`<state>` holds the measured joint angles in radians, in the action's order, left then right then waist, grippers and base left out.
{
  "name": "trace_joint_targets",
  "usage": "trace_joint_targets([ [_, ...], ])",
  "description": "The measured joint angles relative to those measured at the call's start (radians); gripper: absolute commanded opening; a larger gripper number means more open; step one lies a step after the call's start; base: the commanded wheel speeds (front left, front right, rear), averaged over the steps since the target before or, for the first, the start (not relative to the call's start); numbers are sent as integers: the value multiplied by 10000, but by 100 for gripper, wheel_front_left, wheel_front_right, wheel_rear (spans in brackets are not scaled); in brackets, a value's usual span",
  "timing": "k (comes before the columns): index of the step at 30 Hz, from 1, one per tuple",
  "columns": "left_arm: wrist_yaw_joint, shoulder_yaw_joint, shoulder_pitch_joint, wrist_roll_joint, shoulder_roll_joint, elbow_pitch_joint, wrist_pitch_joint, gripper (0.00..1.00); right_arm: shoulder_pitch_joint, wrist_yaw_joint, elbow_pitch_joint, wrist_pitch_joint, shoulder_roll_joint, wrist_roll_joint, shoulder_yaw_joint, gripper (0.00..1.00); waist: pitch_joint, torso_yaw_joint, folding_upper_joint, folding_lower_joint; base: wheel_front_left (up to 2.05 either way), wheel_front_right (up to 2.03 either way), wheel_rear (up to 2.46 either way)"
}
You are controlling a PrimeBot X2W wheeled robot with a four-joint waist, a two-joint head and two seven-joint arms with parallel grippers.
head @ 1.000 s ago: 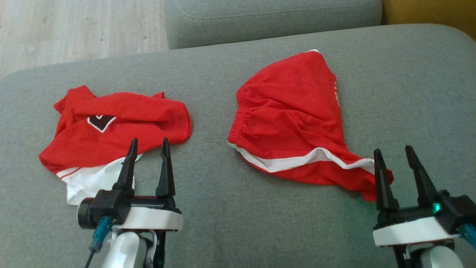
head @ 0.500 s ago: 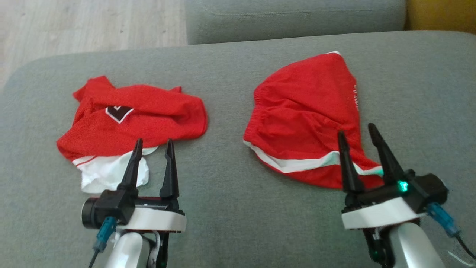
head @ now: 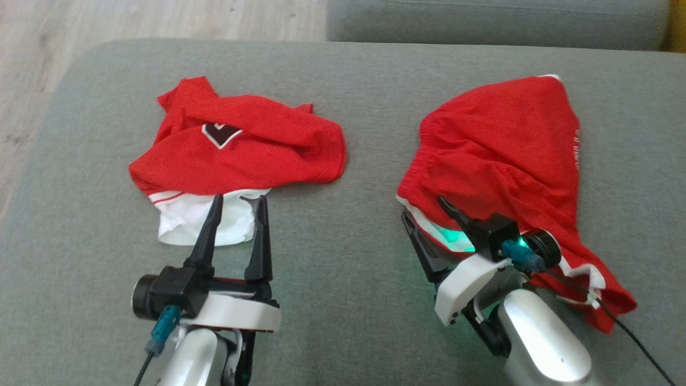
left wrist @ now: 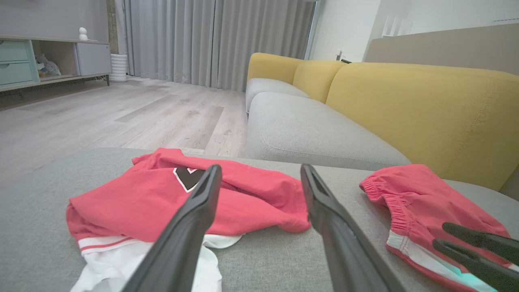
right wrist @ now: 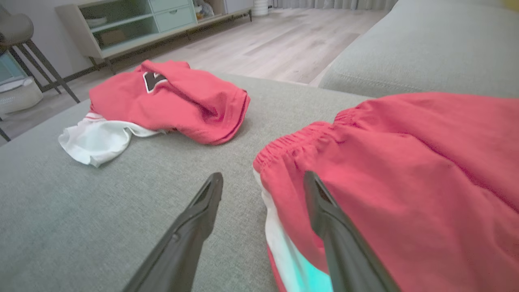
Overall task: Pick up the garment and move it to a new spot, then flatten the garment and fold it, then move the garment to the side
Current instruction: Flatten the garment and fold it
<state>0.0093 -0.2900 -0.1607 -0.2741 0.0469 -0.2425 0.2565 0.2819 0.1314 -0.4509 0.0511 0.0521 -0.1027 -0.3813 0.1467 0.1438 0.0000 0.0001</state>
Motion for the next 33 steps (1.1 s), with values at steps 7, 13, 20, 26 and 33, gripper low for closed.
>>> trace_joint_targets([
  [7,88,-144,-66,-90,0,-29,0,100,913,0,-1634,-71,36,380,265,100,162,420,0,0,0,0,0],
  [13,98,-153,-123,-92,0,-29,0,100,1236,0,-2249,355,44,-301,6,0,267,488,0,0,0,0,0],
  [20,165,-77,-182,-90,0,-31,0,100,1478,0,-2138,1289,77,-1561,-1383,0,233,323,0,0,0,0,0],
  [26,169,-54,-182,-90,0,-35,0,100,1659,0,-1613,1609,128,-2652,-3162,0,156,187,0,0,0,0,0],
  [33,169,50,-178,-88,-2,-36,0,100,2040,0,-1680,1685,125,-3206,-4518,100,77,26,0,0,0,0,0],
])
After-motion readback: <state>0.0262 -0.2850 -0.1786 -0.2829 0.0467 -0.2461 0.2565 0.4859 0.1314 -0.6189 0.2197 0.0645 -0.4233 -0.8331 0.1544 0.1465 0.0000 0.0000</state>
